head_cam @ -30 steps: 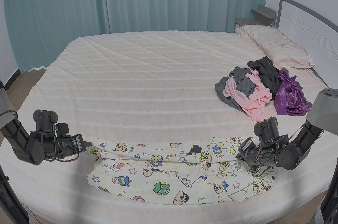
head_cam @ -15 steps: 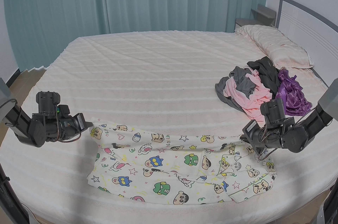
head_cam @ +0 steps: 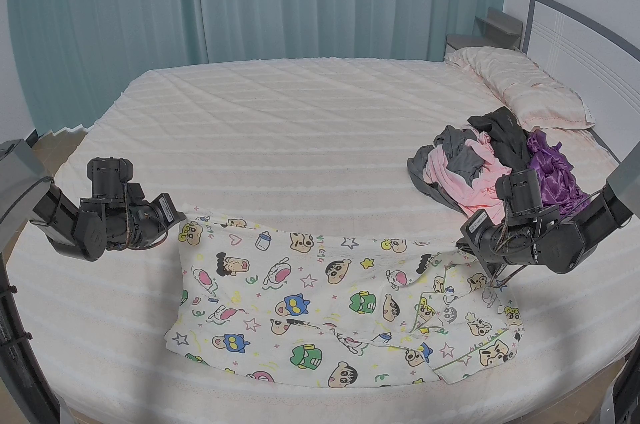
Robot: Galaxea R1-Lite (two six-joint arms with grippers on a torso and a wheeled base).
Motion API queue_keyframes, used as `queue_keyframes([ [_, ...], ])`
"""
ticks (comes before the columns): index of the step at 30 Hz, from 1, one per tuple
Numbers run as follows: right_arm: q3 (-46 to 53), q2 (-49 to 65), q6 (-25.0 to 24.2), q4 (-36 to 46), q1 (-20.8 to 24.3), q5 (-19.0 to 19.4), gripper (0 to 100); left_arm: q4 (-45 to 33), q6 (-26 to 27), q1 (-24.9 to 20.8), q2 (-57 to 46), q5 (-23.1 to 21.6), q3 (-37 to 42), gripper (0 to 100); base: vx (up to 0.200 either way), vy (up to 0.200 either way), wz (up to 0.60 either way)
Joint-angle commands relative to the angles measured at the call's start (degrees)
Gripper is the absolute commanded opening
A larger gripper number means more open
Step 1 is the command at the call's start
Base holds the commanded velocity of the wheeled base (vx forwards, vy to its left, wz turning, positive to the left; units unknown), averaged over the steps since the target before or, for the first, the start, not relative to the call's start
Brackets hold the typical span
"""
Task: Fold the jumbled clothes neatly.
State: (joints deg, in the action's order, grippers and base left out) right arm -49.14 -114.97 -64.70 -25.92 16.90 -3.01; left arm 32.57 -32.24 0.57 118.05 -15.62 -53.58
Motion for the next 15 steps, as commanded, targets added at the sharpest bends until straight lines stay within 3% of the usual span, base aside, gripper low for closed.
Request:
queue_keyframes([
  [1, 3.4, 0.4, 0.8, -0.6, 0.3, 0.0, 0, 0.1, 0.3, 0.0, 0.4, 0.1, 2.2, 0, 0.0, 0.0, 0.0],
  [12, 11.8, 2.1, 1.2, -2.9, 2.5, -0.2, 0, 0.2, 1.1, 0.3, -3.5, -0.5, 10.4, 0, 0.0, 0.0, 0.0],
  [15, 15.0, 2.6, 1.9, -5.0, 3.5, -0.2, 0, 0.2, 3.6, 0.5, -3.8, -0.5, 12.9, 0, 0.0, 0.0, 0.0],
])
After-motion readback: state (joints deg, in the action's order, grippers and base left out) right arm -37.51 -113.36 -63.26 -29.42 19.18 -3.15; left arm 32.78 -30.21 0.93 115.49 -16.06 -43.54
